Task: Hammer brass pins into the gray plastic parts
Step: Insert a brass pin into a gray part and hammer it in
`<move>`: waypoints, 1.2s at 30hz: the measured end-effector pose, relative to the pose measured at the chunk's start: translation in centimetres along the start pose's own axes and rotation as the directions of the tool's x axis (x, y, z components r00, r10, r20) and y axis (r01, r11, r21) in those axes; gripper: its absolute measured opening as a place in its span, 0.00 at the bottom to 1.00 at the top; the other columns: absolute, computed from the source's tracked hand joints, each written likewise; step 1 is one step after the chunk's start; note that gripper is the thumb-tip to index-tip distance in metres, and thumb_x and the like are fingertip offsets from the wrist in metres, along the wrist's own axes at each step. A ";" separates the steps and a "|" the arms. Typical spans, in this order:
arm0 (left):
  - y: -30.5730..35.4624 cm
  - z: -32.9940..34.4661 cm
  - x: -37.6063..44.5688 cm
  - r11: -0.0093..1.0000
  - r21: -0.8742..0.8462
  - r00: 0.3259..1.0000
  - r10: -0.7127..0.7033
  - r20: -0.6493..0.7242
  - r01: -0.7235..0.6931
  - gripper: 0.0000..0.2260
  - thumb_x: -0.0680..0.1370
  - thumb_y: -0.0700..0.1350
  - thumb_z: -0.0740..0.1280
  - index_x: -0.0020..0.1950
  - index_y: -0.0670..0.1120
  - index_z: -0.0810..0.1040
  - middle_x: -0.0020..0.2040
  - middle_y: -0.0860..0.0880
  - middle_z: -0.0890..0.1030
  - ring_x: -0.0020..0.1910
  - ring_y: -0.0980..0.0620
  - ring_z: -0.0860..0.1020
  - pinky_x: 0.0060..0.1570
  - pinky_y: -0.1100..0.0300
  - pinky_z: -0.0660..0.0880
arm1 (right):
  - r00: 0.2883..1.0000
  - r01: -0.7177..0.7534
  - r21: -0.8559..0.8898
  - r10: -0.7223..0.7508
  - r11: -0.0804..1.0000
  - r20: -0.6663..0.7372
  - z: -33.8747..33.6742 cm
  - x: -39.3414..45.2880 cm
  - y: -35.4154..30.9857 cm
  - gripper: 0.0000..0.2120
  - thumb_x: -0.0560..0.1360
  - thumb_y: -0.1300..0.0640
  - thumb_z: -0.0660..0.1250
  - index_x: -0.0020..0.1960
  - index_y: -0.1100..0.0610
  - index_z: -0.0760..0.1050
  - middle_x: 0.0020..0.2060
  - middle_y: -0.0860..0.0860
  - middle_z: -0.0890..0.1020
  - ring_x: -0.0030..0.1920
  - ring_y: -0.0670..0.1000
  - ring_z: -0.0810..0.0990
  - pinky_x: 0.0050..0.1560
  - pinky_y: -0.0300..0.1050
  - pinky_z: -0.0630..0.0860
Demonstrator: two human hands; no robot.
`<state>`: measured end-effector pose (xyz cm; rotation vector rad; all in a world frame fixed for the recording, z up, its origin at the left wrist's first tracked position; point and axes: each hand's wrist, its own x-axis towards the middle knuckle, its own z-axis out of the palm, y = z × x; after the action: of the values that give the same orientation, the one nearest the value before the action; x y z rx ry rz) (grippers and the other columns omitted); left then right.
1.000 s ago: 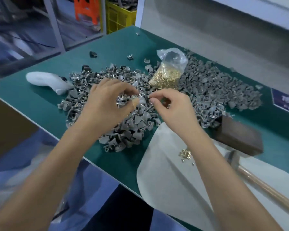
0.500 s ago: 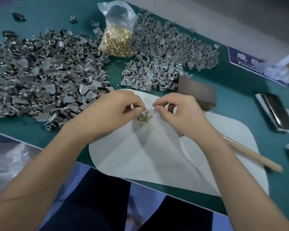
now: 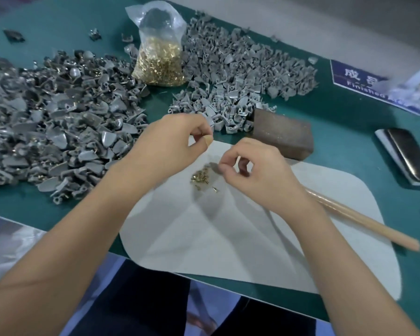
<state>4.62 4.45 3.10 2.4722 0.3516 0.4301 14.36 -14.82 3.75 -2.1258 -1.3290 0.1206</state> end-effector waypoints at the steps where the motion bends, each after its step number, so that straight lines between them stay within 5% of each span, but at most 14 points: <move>1: 0.2 0.2 0.5 1.000 0.012 1.000 -0.009 -0.015 0.009 0.03 0.79 0.53 0.68 0.51 0.57 0.80 0.43 0.61 0.80 0.38 0.65 0.74 0.40 0.58 0.69 | 1.000 -0.015 0.000 0.015 1.000 -0.021 -0.4 0.2 0.2 0.03 0.73 0.49 0.69 0.43 0.47 0.79 0.41 0.42 0.80 0.39 0.48 0.79 0.44 0.54 0.78; 8: 1.1 1.9 2.9 0.945 0.326 0.999 0.039 -0.023 -0.029 0.09 0.79 0.53 0.69 0.58 0.54 0.77 0.53 0.54 0.79 0.56 0.49 0.77 0.48 0.54 0.73 | 0.964 -0.099 0.132 0.128 0.986 -0.235 -1.6 -0.1 3.3 0.02 0.75 0.56 0.70 0.45 0.49 0.79 0.38 0.41 0.81 0.36 0.50 0.76 0.39 0.45 0.75; 11: 0.8 2.4 2.0 0.953 0.301 0.996 0.052 -0.076 -0.027 0.09 0.80 0.51 0.68 0.59 0.54 0.76 0.54 0.54 0.80 0.57 0.49 0.76 0.50 0.52 0.73 | 0.959 -0.082 0.179 0.127 0.980 -0.252 -1.9 -0.6 3.7 0.05 0.75 0.59 0.70 0.45 0.49 0.79 0.38 0.42 0.81 0.35 0.50 0.76 0.38 0.37 0.71; 16: 1.2 2.6 1.9 0.955 0.294 0.988 0.065 -0.138 -0.022 0.06 0.78 0.50 0.71 0.50 0.51 0.74 0.48 0.53 0.76 0.51 0.48 0.75 0.46 0.57 0.65 | 0.957 -0.087 0.194 0.136 0.977 -0.256 -2.1 -0.6 3.7 0.06 0.75 0.61 0.71 0.44 0.51 0.79 0.36 0.41 0.80 0.34 0.49 0.75 0.37 0.37 0.70; 27: 0.8 3.1 2.3 0.961 0.273 0.987 0.002 -0.162 0.043 0.10 0.79 0.52 0.70 0.58 0.52 0.76 0.49 0.56 0.76 0.55 0.49 0.73 0.51 0.57 0.62 | 0.955 -0.103 0.208 0.156 0.973 -0.254 -2.1 -0.7 3.9 0.07 0.76 0.60 0.71 0.44 0.49 0.79 0.36 0.41 0.79 0.34 0.49 0.74 0.37 0.35 0.69; 32: 0.2 2.9 2.5 0.948 0.297 0.967 -0.039 -0.250 0.115 0.23 0.78 0.60 0.68 0.68 0.51 0.73 0.61 0.48 0.73 0.64 0.44 0.67 0.63 0.50 0.66 | 0.954 -0.118 0.209 0.169 0.971 -0.246 -1.8 -0.8 3.9 0.06 0.75 0.58 0.70 0.44 0.47 0.79 0.39 0.43 0.81 0.36 0.51 0.76 0.38 0.46 0.74; 36: -0.6 2.8 3.2 0.950 0.241 0.972 -0.156 -0.178 0.197 0.34 0.78 0.68 0.62 0.77 0.50 0.65 0.74 0.44 0.67 0.77 0.42 0.58 0.75 0.44 0.60 | 0.958 -0.124 0.202 0.170 0.971 -0.230 -1.6 -0.7 3.9 0.06 0.75 0.57 0.70 0.45 0.46 0.79 0.39 0.43 0.81 0.36 0.51 0.76 0.38 0.49 0.76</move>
<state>8.50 4.59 1.28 2.6325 0.7305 0.5341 17.65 -17.34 2.79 -2.0050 -0.9759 0.0381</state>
